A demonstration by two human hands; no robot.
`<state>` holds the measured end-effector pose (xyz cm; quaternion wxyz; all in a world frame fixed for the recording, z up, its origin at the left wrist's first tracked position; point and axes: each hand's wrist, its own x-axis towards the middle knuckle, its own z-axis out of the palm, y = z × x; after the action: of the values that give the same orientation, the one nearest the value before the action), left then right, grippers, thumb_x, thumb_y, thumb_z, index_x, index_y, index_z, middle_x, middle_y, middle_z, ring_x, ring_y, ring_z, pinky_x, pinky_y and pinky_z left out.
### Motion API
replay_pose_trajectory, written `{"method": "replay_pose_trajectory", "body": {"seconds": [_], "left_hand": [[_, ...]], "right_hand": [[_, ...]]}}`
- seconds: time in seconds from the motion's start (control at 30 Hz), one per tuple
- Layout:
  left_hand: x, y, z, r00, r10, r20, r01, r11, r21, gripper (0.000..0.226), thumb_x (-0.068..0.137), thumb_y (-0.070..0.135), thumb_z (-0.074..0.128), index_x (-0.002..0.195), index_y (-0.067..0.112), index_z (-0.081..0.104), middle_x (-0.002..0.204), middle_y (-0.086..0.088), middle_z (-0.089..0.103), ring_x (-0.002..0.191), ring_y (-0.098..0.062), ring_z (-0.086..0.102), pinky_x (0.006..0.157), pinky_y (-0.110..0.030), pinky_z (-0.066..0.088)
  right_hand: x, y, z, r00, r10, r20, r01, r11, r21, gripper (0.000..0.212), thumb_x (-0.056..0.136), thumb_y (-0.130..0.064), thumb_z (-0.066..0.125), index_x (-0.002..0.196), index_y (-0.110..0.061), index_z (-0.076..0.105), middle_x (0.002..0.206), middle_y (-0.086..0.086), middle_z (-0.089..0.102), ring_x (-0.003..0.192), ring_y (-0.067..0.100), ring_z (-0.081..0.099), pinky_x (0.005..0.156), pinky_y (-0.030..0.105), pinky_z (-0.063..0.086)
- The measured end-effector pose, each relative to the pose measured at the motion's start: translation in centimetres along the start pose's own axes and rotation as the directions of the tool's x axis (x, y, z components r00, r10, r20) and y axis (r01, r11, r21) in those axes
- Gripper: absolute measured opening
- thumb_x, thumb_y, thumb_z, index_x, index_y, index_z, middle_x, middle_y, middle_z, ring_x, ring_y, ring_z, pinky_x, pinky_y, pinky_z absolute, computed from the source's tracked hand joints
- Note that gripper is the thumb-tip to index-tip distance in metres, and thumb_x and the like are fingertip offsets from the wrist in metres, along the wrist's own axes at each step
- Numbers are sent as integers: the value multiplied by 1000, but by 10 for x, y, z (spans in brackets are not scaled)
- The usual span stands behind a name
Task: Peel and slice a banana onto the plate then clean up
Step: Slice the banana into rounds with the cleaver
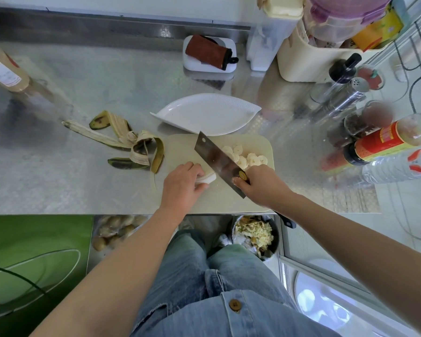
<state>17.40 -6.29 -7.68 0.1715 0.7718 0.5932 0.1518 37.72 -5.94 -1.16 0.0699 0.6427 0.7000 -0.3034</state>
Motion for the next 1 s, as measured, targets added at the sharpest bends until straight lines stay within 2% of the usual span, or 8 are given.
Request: {"method": "replay_pose_trajectory", "body": {"seconds": [0.1, 0.33, 0.43, 0.6, 0.7, 1.0], "left_hand": [[0, 0, 0, 1000, -6, 11, 6, 1000, 1, 28, 71, 26, 80, 90, 14, 62, 87, -2, 62, 77, -19, 54, 60, -25, 32], [0, 1, -2, 1000, -16, 16, 16, 1000, -12, 30, 70, 25, 82, 91, 14, 63, 88, -1, 62, 76, -18, 54, 60, -24, 31], [0, 2, -2, 1000, -22, 18, 22, 1000, -10, 30, 71, 26, 82, 92, 15, 63, 88, -1, 62, 77, -17, 53, 61, -24, 30], [-1, 1, -2, 999, -15, 29, 15, 1000, -9, 30, 73, 27, 80, 94, 14, 62, 91, -2, 62, 80, -18, 55, 62, -24, 35], [-1, 0, -1, 1000, -13, 21, 13, 1000, -6, 30, 72, 27, 80, 93, 14, 63, 90, -2, 62, 79, -18, 54, 62, -24, 33], [0, 0, -1, 1000, -6, 1, 6, 1000, -10, 30, 69, 25, 82, 89, 14, 63, 87, -2, 63, 76, -20, 55, 59, -25, 33]], "right_hand": [[-1, -2, -2, 1000, -1, -7, 1, 1000, 0, 49, 97, -35, 46, 55, -13, 40, 53, 5, 44, 49, 19, 42, 47, 31, 30], [-2, -1, 14, 999, 22, 44, -21, 1000, -12, 48, 98, -35, 46, 59, -7, 52, 55, 6, 46, 53, 22, 48, 53, 33, 40], [-2, 2, 27, 998, 45, 44, -43, 999, -33, 50, 98, -37, 44, 56, -12, 40, 55, 4, 42, 52, 21, 44, 50, 32, 33], [-2, 1, 26, 996, 1, -88, 2, 999, 39, 33, 97, -34, 47, 73, -11, 51, 68, 7, 55, 64, 27, 54, 60, 38, 43], [-2, 2, 15, 985, -25, -169, 39, 996, 84, 31, 96, -32, 48, 75, -10, 54, 67, 9, 58, 64, 27, 55, 60, 41, 46], [-7, -2, 9, 994, -49, -100, 53, 998, 34, 28, 97, -31, 48, 75, -14, 52, 64, 2, 53, 62, 23, 55, 58, 36, 45]]}}
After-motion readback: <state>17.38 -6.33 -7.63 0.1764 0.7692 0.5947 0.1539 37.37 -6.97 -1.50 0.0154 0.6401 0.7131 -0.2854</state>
